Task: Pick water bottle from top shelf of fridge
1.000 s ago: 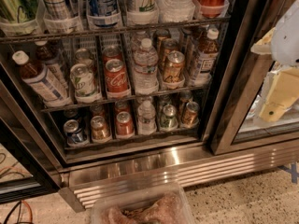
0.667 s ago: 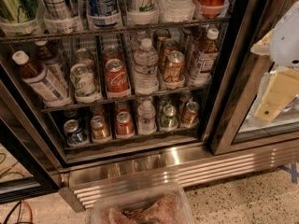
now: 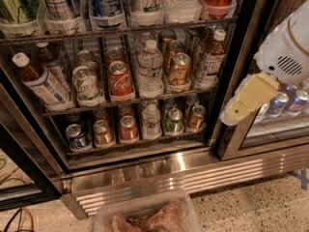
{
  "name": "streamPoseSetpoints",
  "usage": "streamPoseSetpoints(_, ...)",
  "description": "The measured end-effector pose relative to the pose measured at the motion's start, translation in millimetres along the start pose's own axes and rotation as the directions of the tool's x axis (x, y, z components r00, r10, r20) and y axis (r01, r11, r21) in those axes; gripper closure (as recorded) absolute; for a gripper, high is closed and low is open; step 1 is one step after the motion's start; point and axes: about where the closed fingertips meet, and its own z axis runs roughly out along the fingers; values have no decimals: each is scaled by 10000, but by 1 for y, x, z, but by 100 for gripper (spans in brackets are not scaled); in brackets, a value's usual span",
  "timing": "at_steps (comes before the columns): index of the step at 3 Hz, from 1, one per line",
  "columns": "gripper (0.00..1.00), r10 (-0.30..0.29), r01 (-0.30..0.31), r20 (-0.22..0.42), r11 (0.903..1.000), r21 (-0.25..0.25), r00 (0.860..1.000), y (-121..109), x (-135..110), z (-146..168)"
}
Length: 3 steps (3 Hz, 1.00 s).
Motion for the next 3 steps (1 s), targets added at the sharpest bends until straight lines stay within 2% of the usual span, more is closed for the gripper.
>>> streamPoseSetpoints(1,0,1464,-1466,639,9892,-16,9872,0,-9,3)
streamPoseSetpoints(2,0,1465,-1467,640,9892,-15,9871,0,-9,3)
streamPoseSetpoints(3,0,2024,-2078,1118,9774,387,9729,-1,-15,7)
